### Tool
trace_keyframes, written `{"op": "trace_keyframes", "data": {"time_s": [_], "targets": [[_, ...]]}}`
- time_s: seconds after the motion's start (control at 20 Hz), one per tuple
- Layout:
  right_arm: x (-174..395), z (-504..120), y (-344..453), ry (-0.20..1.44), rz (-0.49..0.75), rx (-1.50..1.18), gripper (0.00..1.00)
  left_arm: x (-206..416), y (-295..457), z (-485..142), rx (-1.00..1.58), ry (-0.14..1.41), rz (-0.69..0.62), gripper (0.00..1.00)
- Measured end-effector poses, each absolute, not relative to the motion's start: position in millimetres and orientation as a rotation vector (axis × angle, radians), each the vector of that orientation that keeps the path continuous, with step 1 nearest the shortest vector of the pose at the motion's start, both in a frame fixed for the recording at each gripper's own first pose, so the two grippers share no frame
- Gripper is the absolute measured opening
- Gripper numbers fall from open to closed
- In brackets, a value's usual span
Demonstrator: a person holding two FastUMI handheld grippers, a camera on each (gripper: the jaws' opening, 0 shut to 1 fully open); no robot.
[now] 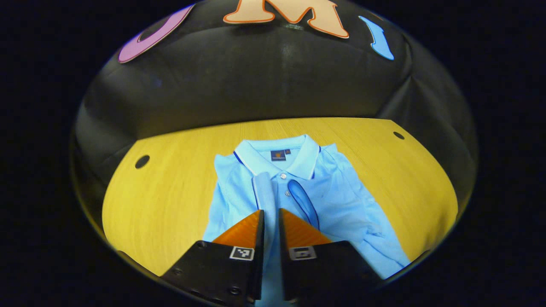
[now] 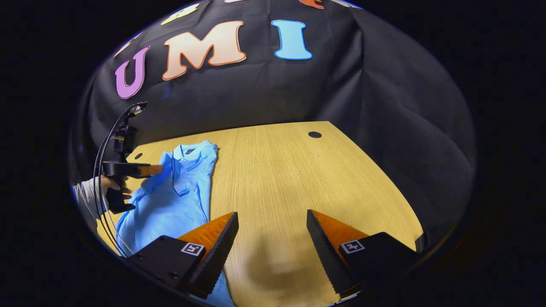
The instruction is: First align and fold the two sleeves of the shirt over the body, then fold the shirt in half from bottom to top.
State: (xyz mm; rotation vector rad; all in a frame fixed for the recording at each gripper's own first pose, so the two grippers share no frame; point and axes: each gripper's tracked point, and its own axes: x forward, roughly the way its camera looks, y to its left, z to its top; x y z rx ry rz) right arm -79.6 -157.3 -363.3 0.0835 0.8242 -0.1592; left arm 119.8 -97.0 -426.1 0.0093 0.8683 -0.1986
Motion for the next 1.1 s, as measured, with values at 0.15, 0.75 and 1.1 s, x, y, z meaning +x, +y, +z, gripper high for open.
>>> {"op": "trace_keyframes", "data": {"time_s": [0.15, 0.75, 1.1], "targets": [[-69, -362, -150, 0.809, -0.077, 0.088, 0.99, 104, -84, -397, 0.048, 0.809, -0.165, 0.8], [-135, -339, -68, 0.787, 0.165, 0.065, 1.0, -71, -15, -305, 0.11, 0.728, -0.1, 0.82], [-221, -346, -17, 0.843, 0.197, 0.026, 1.0, -179, 30, -328, 0.101, 0.814, -0.089, 0.82]]}}
